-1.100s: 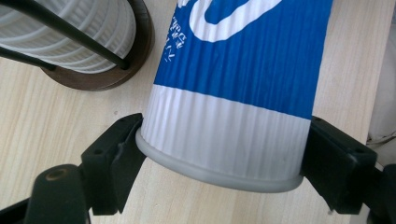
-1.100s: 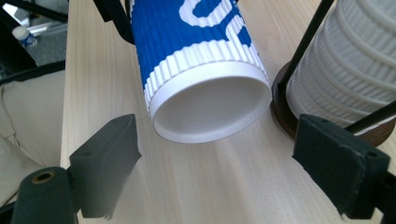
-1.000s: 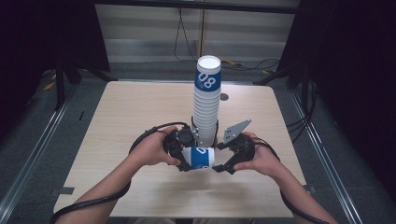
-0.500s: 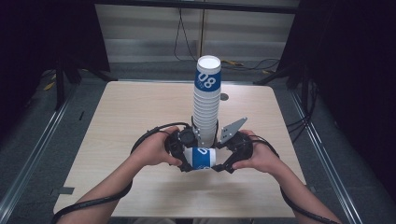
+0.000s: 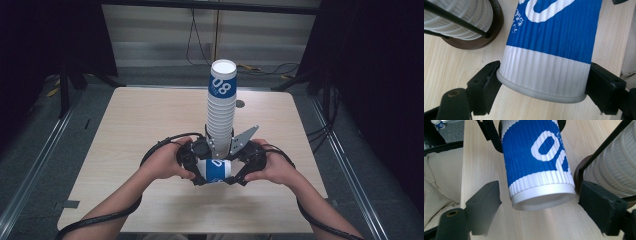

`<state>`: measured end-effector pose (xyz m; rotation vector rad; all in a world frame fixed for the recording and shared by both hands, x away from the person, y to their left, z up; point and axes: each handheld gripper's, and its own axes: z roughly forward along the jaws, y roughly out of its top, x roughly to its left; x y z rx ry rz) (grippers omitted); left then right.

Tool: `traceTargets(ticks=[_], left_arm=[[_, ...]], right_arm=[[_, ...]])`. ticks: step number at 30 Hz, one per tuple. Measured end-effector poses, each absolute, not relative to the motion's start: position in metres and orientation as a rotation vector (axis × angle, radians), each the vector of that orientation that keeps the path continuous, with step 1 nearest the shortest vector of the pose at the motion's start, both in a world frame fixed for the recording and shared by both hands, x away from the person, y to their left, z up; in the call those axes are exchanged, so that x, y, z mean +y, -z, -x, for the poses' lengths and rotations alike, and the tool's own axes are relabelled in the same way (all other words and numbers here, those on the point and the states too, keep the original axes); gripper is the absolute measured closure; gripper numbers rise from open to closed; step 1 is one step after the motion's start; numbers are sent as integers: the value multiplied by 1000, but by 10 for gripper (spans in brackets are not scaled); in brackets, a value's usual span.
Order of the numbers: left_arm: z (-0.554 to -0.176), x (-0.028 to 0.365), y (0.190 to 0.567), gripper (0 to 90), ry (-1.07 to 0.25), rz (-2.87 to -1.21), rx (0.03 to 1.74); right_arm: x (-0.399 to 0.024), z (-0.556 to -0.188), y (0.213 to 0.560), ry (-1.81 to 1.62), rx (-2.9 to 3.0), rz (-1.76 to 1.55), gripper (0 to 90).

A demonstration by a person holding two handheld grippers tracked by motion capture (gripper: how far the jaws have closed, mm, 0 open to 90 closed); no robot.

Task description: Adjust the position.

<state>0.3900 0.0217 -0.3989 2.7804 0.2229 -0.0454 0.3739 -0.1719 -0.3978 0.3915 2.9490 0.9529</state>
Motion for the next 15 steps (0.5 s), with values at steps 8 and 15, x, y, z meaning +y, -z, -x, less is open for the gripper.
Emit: traceTargets(ticks=[8, 15], left_arm=[[-389, 20, 398, 189, 41, -2774, 211], [-389, 19, 397, 188, 36, -2768, 198]], right_arm=[[-169, -375, 396, -949, 2965, -386, 210], [-167, -375, 398, -954, 2964, -385, 230]])
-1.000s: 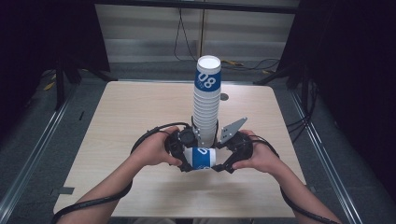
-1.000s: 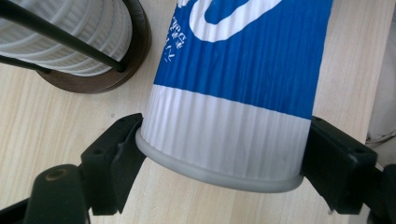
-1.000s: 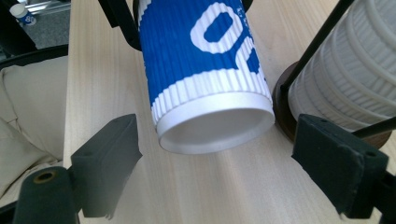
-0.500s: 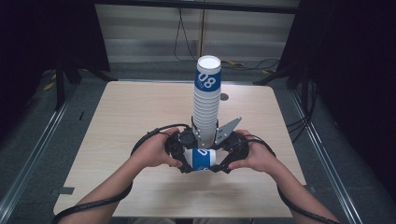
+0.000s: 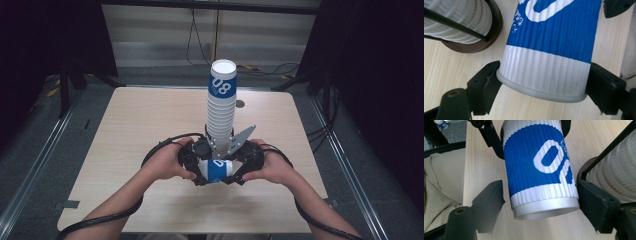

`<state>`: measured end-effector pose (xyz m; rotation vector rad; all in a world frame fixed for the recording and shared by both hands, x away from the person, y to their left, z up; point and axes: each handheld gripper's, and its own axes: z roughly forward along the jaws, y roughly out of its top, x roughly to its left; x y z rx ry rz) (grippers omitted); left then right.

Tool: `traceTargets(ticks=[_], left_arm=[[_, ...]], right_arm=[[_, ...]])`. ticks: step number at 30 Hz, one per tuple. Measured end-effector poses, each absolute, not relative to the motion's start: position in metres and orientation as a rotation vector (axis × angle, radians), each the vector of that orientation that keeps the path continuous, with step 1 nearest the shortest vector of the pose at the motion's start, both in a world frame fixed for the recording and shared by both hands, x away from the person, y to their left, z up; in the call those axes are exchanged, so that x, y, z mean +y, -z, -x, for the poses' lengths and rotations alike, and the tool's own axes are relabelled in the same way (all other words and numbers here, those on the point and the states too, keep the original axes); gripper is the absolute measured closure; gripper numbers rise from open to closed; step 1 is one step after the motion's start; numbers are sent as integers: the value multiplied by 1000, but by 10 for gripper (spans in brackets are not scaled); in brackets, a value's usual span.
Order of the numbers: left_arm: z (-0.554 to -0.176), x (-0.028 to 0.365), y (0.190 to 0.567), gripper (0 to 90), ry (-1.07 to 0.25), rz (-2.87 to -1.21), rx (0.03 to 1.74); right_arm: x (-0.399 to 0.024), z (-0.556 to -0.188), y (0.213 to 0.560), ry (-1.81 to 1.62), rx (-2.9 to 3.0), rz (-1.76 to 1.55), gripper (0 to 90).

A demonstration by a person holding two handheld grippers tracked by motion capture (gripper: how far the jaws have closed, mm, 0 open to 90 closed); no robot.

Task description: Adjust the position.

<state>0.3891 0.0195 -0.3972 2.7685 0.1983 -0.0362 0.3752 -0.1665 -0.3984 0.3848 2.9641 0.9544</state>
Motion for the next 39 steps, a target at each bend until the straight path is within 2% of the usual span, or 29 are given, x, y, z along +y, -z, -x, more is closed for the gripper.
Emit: traceTargets(ticks=[13, 23, 30, 34, 35, 37, 39], left_arm=[[-389, 22, 395, 187, 30, -2734, 176], [-389, 21, 394, 187, 29, -2739, 145], [-392, 25, 392, 185, 84, -2668, 192], [-391, 25, 394, 178, 60, -2633, 215], [-394, 27, 392, 174, 56, -2664, 154], [-393, 27, 395, 165, 61, -2610, 208], [-396, 29, 394, 159, 53, -2611, 164]], right_arm=[[-168, -375, 402, -967, 2960, -379, 275], [-169, -374, 403, -948, 2976, -376, 275], [-168, -373, 406, -910, 2965, -357, 272], [-169, -373, 408, -919, 2943, -315, 280], [-170, -373, 408, -921, 2940, -318, 280], [-171, -373, 407, -929, 2936, -313, 280], [-173, -373, 407, -933, 2922, -317, 280]])
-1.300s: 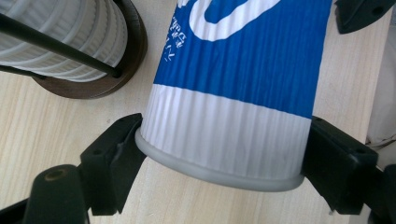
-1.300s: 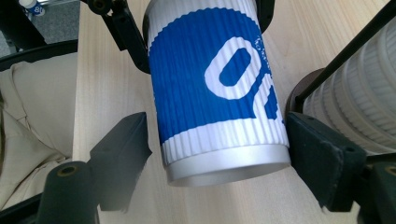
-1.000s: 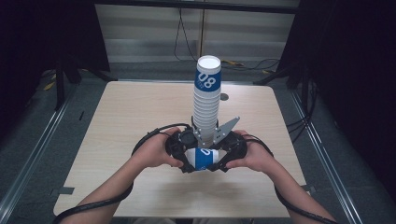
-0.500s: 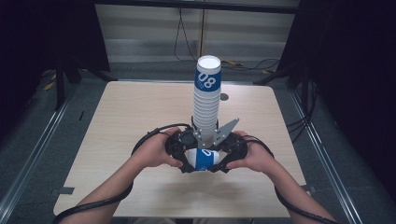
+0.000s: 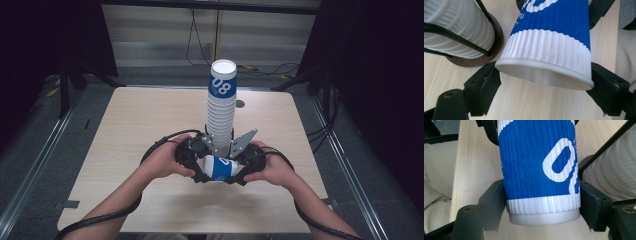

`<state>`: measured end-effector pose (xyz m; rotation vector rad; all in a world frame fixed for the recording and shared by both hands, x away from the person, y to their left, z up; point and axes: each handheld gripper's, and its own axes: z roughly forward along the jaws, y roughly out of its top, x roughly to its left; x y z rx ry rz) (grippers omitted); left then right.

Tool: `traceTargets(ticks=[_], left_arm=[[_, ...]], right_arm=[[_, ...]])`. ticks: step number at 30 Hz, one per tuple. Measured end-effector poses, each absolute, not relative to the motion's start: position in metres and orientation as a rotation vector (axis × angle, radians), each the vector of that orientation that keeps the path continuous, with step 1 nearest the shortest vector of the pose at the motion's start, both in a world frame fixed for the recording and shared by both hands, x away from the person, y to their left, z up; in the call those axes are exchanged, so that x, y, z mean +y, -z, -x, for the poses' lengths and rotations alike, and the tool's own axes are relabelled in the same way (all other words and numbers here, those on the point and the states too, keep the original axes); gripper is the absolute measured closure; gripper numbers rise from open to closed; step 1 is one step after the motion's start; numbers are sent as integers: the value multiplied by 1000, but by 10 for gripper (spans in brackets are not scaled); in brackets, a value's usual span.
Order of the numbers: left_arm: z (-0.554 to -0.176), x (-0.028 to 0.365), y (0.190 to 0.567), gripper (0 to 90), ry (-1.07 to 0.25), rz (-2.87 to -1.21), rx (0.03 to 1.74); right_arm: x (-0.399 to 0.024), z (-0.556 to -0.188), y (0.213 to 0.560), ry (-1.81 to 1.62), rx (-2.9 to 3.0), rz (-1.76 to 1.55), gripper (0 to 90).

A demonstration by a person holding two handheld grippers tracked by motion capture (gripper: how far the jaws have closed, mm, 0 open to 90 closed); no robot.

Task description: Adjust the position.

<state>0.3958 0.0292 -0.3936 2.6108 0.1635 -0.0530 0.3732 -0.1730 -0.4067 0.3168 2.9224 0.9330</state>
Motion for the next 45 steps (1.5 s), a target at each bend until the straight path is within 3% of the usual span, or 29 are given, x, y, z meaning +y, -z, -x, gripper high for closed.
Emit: traceTargets(ticks=[45], left_arm=[[-401, 51, 396, 164, 67, -2419, 284]], right_arm=[[-206, -371, 414, -1110, 2816, -476, 279]])
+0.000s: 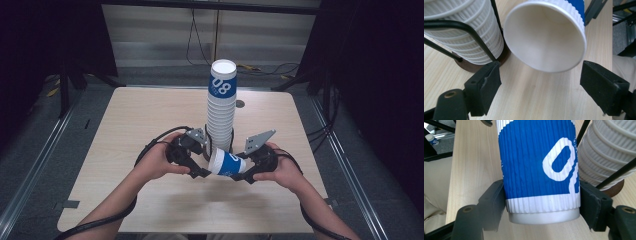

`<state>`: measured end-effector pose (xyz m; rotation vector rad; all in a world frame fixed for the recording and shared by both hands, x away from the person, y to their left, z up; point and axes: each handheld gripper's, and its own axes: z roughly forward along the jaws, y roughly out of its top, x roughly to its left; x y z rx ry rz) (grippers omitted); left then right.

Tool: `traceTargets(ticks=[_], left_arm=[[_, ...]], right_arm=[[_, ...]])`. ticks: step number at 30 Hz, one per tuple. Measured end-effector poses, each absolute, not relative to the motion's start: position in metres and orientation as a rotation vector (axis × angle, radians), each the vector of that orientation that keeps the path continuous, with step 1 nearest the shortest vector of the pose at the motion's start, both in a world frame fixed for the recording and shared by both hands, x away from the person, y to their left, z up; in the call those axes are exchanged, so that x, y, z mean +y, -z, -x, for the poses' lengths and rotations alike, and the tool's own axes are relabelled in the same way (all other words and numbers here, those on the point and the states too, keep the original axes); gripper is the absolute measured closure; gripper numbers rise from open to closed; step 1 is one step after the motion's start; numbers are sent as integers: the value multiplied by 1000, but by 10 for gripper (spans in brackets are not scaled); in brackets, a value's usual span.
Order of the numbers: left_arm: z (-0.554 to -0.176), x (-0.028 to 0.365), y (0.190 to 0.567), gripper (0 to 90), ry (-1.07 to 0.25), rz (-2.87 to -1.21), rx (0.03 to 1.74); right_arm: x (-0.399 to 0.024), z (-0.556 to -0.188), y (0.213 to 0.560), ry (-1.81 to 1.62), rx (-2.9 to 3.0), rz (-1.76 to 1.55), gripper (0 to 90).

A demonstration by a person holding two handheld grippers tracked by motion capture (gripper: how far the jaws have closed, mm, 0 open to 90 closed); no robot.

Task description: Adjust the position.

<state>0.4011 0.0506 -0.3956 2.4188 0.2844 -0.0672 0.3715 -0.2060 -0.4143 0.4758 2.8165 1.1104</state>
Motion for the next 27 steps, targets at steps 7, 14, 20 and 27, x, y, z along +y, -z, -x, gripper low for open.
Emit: traceTargets(ticks=[7, 14, 20, 27], left_arm=[[-401, 49, 398, 161, 71, -2395, 292], [-402, 50, 399, 154, 69, -2397, 289], [-402, 51, 396, 151, 61, -2382, 273], [-402, 53, 394, 117, 32, -2351, 248]], right_arm=[[-206, -371, 413, -1154, 2806, -487, 278], [-205, -371, 413, -1165, 2800, -475, 279], [-206, -371, 413, -1196, 2789, -480, 279], [-208, -370, 413, -1248, 2770, -482, 279]])
